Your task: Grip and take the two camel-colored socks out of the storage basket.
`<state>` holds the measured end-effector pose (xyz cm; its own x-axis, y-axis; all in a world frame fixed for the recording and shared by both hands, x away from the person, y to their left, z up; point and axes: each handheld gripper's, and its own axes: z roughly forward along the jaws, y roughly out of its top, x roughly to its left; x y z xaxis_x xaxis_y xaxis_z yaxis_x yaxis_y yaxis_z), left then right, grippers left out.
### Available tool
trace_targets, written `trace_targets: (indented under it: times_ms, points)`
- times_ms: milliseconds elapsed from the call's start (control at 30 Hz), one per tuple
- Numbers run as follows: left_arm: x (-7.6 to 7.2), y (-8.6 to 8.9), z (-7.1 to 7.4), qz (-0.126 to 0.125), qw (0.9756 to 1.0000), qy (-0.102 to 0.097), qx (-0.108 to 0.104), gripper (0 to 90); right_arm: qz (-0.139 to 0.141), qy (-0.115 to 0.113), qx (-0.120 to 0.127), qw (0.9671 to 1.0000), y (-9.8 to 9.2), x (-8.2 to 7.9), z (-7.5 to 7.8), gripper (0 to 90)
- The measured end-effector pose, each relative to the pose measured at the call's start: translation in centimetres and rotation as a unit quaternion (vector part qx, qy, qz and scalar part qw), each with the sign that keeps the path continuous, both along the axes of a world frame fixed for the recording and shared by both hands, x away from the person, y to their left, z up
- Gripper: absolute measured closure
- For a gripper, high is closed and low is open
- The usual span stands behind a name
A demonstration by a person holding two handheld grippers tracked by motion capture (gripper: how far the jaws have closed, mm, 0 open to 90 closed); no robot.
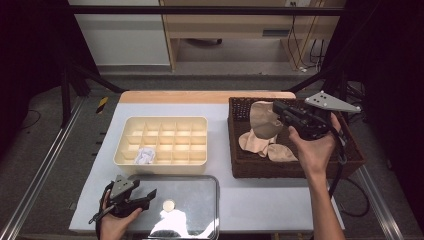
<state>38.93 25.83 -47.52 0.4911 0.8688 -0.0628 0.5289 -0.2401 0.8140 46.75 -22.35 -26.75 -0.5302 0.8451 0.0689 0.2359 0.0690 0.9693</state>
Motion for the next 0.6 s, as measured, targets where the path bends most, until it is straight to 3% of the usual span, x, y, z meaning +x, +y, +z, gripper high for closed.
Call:
trace_targets:
  times_ms: [367,600]
  points:
    - [0.1,0.1,0.0,-0.001,1.0,0.0,-0.003,26.2,0.045,-0.017,0.004,0.9988,1.0,-3.2,1.3,89.1]
    - [0.1,0.1,0.1,0.0,1.0,-0.001,-0.004,26.0,0.08,-0.022,0.007,0.9965,1.8,-5.4,1.1,89.1]
